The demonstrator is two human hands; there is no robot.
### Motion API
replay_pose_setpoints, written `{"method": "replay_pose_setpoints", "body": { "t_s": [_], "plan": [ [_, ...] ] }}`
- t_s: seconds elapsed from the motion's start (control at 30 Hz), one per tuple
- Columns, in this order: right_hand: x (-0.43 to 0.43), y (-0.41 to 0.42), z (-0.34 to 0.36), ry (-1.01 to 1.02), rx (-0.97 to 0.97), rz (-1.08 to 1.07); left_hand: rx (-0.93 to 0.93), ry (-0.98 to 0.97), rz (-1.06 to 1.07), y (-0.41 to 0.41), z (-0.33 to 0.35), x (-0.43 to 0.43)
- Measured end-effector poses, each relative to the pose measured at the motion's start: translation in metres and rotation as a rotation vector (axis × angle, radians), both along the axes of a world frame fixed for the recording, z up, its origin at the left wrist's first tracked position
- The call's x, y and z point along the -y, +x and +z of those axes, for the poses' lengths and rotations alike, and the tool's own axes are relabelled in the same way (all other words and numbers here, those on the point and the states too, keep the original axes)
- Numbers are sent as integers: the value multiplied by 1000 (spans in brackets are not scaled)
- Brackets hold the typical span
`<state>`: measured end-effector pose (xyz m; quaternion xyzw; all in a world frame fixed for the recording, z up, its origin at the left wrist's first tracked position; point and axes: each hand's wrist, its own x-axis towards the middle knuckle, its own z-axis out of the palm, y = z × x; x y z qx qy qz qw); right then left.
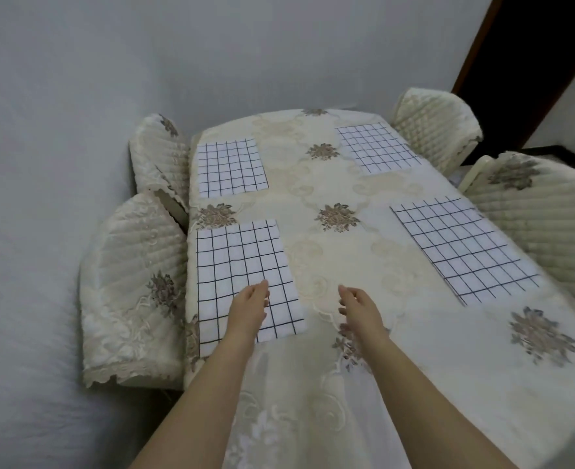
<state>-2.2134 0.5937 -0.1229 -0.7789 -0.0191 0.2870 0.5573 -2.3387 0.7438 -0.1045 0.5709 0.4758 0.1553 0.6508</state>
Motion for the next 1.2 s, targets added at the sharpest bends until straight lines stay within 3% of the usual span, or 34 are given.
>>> {"method": "replay_pose_setpoints", "body": {
  "t_s": [0.43, 0.93, 1.2],
  "plan": [
    [199, 1, 23, 136, 7, -572, 93, -261, -350, 96, 10, 168],
    [365, -52, 4, 183, 32, -1131, 65, -222, -837, 117, 14, 335],
    [451, -69, -2, 185, 61, -1359, 74, -237, -952, 128, 16, 418]
  ]
}}
